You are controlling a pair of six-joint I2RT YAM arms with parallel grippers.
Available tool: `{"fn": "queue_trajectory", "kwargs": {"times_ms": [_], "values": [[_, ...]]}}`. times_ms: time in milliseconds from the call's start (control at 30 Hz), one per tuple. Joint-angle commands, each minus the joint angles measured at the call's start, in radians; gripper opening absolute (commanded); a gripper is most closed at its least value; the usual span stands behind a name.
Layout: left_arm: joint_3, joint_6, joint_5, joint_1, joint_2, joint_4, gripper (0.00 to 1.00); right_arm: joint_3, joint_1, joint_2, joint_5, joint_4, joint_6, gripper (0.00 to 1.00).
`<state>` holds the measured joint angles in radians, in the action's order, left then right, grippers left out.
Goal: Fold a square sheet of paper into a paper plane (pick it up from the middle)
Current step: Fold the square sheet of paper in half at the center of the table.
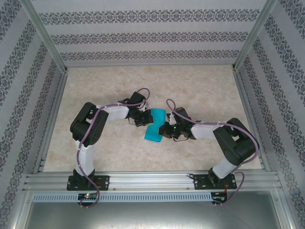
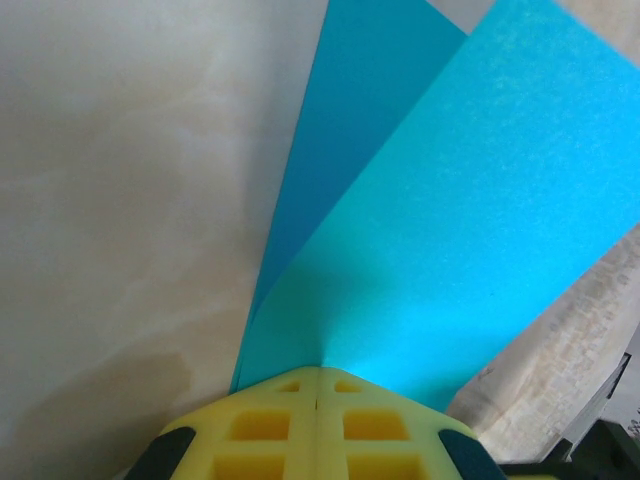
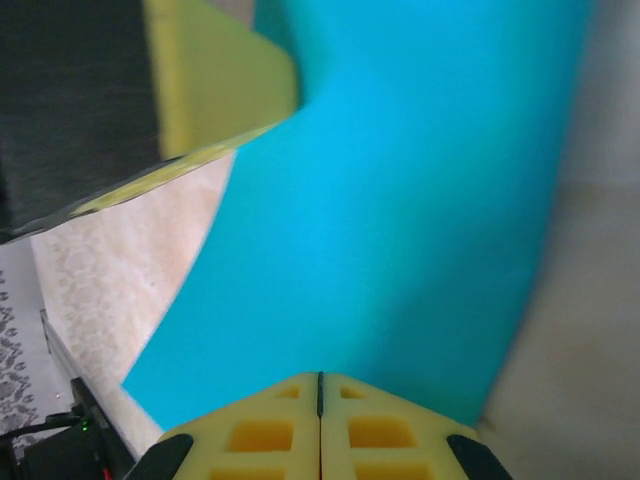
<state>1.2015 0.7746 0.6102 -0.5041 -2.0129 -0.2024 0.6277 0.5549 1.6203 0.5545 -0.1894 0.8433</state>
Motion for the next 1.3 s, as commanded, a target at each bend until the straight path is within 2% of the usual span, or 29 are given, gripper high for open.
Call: {"fn": "queue_trajectory", "kwargs": {"times_ms": [0, 300, 633, 967, 1267], "values": [[-0.034, -0.016, -0.049, -0.016, -0.029, -0.066, 0.0, -0.033, 0.021, 0.004, 0.014, -0.062, 0.034, 0.06], [-0.031, -0.015, -0.049, -0.016, -0.031, -0.066, 0.0, -0.082, 0.026, 0.109, -0.003, -0.095, 0.041, 0.06], [-0.033, -0.018, -0.05, -0.016, -0.027, -0.068, 0.0, -0.086, 0.058, -0.043, -0.002, -0.071, 0.025, 0.06], [-0.031, -0.021, -0.05, -0.017, -0.023, -0.075, 0.0, -0.141, 0.083, 0.066, -0.034, -0.116, 0.028, 0.05], [-0.034, -0.02, -0.056, -0.016, -0.021, -0.074, 0.0, -0.109, 0.086, -0.096, -0.062, -0.04, 0.0, 0.05]]}}
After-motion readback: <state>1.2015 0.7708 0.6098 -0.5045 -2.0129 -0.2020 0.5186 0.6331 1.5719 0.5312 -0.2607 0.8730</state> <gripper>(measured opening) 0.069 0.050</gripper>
